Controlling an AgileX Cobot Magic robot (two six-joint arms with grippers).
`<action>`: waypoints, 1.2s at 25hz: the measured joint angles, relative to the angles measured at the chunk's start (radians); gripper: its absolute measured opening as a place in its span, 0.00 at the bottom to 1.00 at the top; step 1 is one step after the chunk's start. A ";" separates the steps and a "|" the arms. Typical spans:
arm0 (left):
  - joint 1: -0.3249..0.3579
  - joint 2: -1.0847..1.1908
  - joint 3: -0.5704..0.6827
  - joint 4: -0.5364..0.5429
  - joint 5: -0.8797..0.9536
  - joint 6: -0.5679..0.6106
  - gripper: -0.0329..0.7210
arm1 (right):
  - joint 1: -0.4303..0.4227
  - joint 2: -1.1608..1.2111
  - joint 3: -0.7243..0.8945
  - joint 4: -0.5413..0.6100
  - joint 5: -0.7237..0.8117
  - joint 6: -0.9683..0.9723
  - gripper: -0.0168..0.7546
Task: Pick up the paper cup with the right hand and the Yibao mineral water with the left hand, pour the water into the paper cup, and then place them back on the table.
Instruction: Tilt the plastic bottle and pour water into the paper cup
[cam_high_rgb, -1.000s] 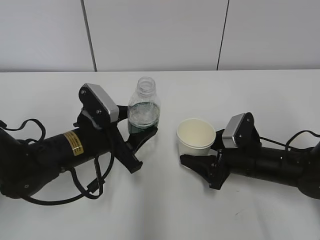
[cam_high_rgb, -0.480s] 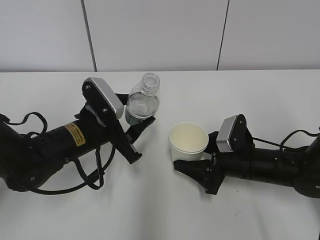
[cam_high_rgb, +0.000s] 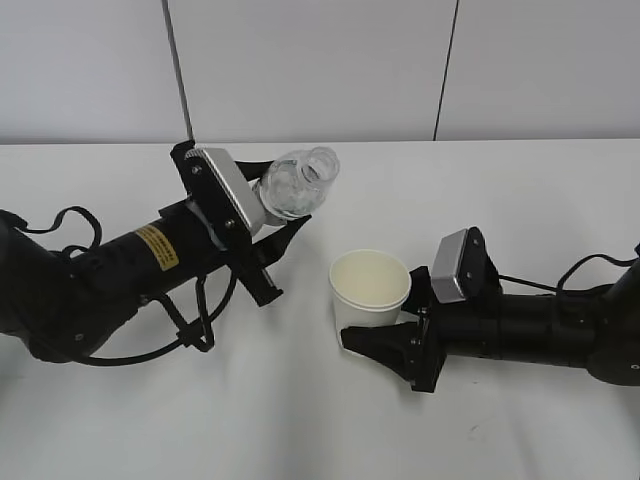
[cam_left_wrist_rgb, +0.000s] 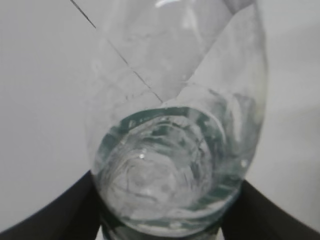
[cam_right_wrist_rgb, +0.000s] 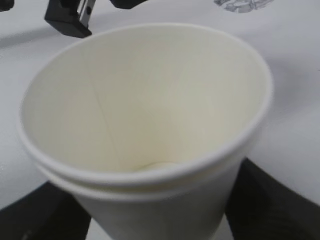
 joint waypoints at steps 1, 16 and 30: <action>0.000 0.000 -0.001 -0.001 0.000 0.025 0.60 | 0.000 0.000 -0.001 -0.003 0.000 0.001 0.75; 0.000 0.000 -0.001 -0.011 0.000 0.293 0.60 | 0.044 -0.002 -0.040 -0.092 0.000 0.078 0.75; 0.000 0.000 -0.001 -0.063 0.001 0.512 0.60 | 0.044 -0.002 -0.044 -0.068 0.000 0.078 0.74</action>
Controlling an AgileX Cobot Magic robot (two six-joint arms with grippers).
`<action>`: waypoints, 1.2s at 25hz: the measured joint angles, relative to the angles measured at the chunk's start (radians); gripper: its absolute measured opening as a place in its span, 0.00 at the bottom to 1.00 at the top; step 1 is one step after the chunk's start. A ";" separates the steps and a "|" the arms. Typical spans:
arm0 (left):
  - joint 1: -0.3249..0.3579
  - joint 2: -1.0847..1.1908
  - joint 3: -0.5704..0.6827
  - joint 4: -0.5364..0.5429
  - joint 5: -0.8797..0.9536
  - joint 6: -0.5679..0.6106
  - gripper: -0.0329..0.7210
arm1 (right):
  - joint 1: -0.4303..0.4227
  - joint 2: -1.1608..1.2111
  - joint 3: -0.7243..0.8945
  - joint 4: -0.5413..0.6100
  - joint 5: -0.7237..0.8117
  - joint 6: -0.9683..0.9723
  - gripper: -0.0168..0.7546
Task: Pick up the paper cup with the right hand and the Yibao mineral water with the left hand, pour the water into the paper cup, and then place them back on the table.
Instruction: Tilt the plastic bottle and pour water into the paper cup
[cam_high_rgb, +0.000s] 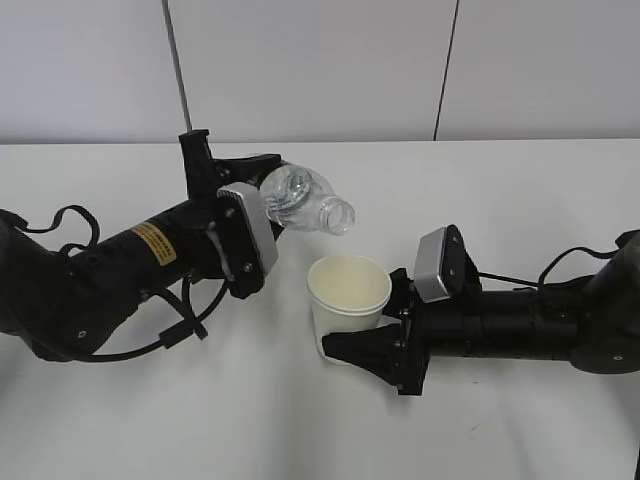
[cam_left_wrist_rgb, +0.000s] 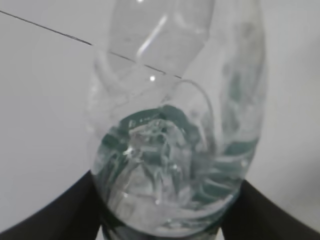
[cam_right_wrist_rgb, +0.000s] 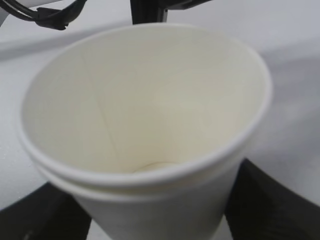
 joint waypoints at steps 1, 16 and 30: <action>0.000 0.000 0.000 -0.001 0.000 0.021 0.60 | 0.000 0.000 0.000 0.002 0.000 0.000 0.74; 0.000 0.000 0.000 -0.045 0.000 0.142 0.57 | 0.000 0.000 0.000 0.026 0.000 0.000 0.74; 0.000 0.000 -0.001 -0.051 0.000 0.278 0.56 | 0.000 0.000 0.000 0.022 0.000 -0.002 0.74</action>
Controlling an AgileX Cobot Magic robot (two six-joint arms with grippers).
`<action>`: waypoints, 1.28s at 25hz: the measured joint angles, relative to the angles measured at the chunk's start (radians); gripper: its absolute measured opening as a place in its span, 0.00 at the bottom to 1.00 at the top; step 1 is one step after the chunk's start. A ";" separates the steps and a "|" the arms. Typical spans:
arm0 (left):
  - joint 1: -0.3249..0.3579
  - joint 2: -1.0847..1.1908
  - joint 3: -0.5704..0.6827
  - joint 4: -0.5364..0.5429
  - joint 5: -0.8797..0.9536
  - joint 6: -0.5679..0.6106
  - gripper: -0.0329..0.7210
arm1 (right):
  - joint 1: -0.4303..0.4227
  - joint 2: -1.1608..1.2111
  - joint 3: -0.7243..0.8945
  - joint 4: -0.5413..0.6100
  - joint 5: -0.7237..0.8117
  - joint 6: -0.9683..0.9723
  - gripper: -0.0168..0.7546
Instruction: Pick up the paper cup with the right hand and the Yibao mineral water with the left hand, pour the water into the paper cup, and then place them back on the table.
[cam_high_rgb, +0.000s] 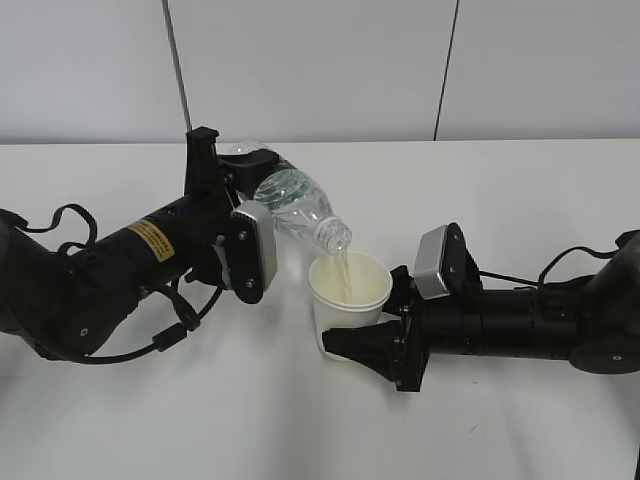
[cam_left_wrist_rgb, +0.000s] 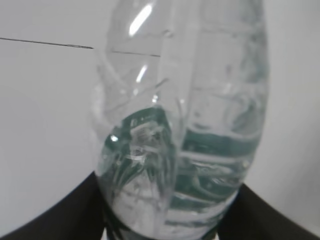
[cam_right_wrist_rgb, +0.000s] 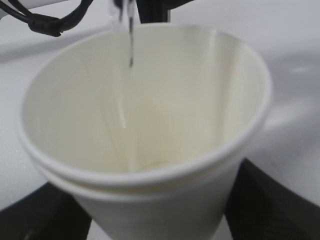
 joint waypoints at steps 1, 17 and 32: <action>0.000 0.000 0.000 0.000 0.000 0.008 0.56 | 0.000 0.000 0.000 0.000 0.000 0.000 0.74; 0.000 0.000 -0.012 -0.024 0.000 0.043 0.55 | 0.000 0.000 0.000 -0.016 0.000 0.000 0.74; 0.000 0.000 -0.012 -0.026 0.000 0.043 0.55 | 0.000 0.000 0.000 -0.048 0.000 -0.023 0.74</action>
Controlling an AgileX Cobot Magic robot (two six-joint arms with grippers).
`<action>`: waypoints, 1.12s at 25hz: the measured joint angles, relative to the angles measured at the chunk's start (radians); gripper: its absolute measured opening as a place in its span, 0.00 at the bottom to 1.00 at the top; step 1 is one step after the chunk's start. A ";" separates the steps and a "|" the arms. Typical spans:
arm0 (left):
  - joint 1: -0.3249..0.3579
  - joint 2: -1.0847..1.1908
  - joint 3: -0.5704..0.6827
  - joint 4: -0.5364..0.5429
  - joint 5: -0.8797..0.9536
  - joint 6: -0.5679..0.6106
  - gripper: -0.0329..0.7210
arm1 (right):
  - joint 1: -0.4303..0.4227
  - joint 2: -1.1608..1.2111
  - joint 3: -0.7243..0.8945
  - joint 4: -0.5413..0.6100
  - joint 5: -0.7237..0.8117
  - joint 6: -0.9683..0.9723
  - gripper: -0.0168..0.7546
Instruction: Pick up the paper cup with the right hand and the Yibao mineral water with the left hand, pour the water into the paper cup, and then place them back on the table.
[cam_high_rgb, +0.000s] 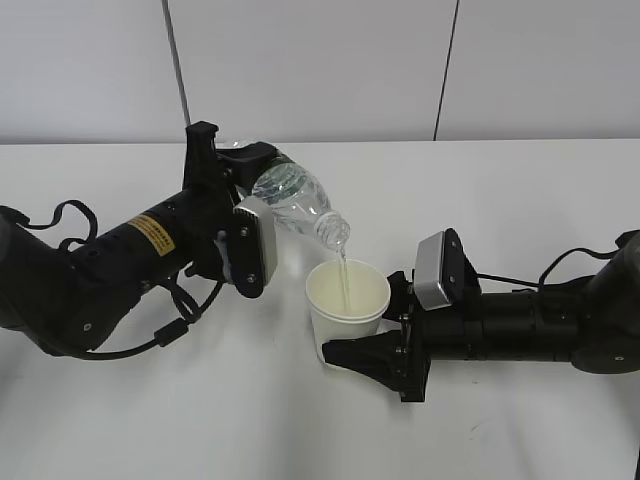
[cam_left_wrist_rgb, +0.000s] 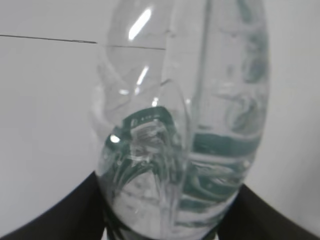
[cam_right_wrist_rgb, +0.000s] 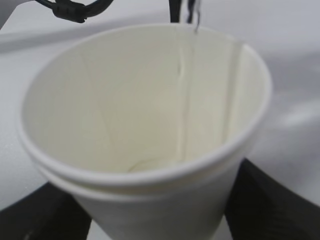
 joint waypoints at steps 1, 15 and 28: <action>0.000 0.000 0.000 0.000 0.000 0.001 0.55 | 0.000 0.000 0.000 0.000 0.000 0.000 0.74; 0.000 0.000 0.000 0.000 -0.001 0.049 0.55 | 0.000 0.000 0.000 0.000 0.002 0.000 0.74; 0.000 0.000 0.000 0.000 -0.001 0.082 0.55 | 0.000 0.000 0.000 0.000 0.003 0.000 0.74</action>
